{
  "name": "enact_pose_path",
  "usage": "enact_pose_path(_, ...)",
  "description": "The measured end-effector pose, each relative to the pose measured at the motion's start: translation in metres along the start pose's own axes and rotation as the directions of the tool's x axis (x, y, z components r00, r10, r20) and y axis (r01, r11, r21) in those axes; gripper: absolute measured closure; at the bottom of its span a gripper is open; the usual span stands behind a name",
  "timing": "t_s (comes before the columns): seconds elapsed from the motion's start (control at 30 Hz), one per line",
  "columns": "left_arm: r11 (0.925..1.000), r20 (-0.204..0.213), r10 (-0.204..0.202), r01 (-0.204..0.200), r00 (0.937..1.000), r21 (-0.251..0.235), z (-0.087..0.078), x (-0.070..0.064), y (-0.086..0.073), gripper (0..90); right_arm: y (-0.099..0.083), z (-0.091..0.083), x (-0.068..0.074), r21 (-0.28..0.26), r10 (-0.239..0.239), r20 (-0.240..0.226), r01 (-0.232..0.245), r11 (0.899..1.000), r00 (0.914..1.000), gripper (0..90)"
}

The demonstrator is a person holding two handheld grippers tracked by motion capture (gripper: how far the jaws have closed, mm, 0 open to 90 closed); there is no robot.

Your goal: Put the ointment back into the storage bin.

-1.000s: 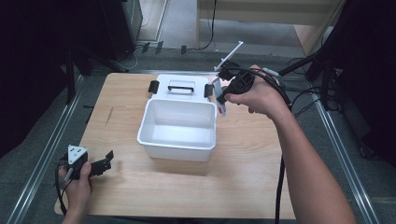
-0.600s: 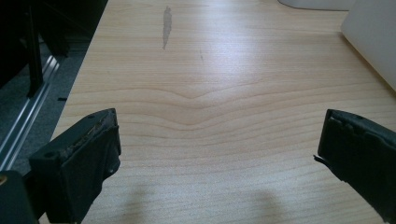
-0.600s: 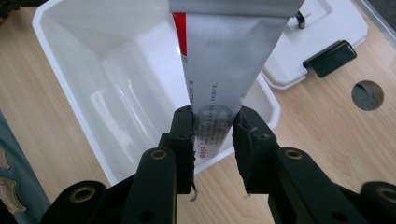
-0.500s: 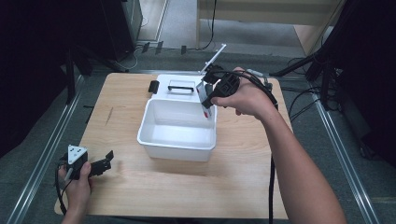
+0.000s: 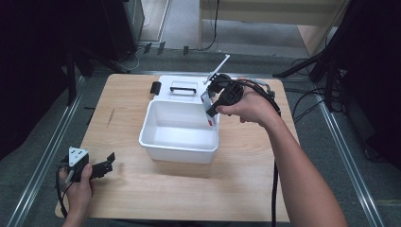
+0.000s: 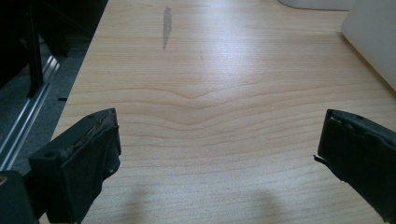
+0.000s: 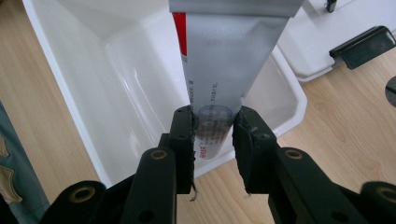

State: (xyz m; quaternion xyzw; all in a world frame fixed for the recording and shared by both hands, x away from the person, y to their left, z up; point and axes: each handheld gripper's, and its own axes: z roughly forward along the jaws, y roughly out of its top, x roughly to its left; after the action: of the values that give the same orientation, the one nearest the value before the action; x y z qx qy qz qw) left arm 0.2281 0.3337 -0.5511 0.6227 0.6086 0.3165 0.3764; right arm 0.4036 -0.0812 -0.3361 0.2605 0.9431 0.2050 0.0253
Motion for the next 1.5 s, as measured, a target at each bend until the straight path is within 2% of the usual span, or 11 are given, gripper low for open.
enact_pose_path(0.17,1.0000,0.000,0.001,-0.001,1.0000,-0.001,0.000,0.000,0.000,0.0,-0.004,0.008,0.000,-0.001,-0.004,-0.011,0.004,1.000,0.9999,71.3)
enact_pose_path(0.7,1.0000,0.000,0.000,0.000,1.0000,-0.002,0.000,0.000,0.000,0.0,-0.013,0.032,0.003,0.057,-0.058,-0.034,0.060,0.997,0.9977,71.2)
enact_pose_path(0.97,1.0000,-0.001,-0.001,0.001,1.0000,-0.002,0.000,0.000,0.000,0.0,-0.015,0.041,0.007,0.093,-0.104,-0.038,0.107,0.990,0.9939,71.2)
enact_pose_path(1.5,1.0000,0.003,-0.001,0.001,1.0000,-0.001,0.000,0.000,0.000,0.0,-0.014,0.058,0.013,0.165,-0.148,-0.046,0.153,0.974,0.9879,71.1)
